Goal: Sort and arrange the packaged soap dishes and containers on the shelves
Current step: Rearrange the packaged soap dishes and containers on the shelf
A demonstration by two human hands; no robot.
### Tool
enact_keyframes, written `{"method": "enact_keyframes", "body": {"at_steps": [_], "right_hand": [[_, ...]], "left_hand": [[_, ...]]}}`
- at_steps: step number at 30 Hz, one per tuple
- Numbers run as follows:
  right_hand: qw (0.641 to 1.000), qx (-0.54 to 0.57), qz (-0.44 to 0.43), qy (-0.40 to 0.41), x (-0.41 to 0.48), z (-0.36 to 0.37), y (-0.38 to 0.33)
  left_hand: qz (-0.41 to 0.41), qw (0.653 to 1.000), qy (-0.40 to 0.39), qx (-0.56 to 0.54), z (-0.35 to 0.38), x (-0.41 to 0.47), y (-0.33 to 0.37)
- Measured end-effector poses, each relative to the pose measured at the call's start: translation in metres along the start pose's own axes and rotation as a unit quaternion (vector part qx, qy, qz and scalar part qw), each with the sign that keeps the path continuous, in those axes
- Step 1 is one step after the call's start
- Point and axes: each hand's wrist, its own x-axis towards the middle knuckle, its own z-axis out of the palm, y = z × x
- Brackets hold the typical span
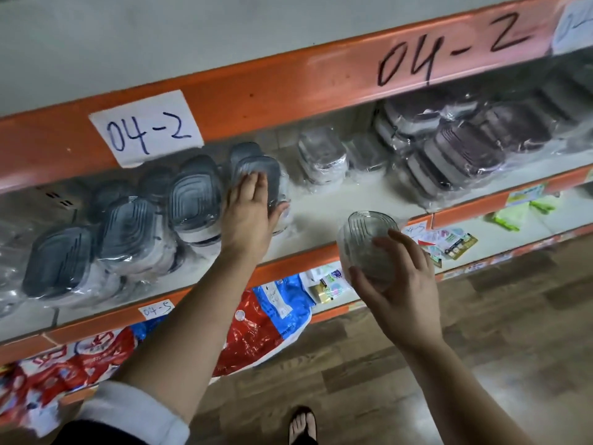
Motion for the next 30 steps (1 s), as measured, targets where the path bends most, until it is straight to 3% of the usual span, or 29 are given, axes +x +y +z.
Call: {"method": "enact_keyframes", "body": {"at_steps": [2, 6, 11, 22, 30], "right_hand": [[1.0, -0.003, 0.011, -0.003, -0.001, -0.01, 0.013], [1.0, 0.002, 0.016, -0.009, -0.001, -0.029, 0.04], [0.999, 0.02, 0.016, -0.024, 0.008, -0.059, 0.067], [0.999, 0.001, -0.029, -0.021, 0.043, -0.208, 0.193], [0.998, -0.009, -0.055, 0.017, 0.082, -0.281, 0.272]], "left_hand": [[0.002, 1.0, 0.028, -0.011, -0.001, 0.001, 0.002], [-0.069, 0.997, -0.025, 0.031, 0.004, 0.005, 0.013], [-0.098, 0.992, -0.014, 0.075, 0.002, -0.007, 0.047], [-0.011, 1.0, 0.005, -0.007, 0.016, -0.029, 0.303], [0.073, 0.997, 0.002, -0.026, 0.025, 0.003, 0.437]]}}
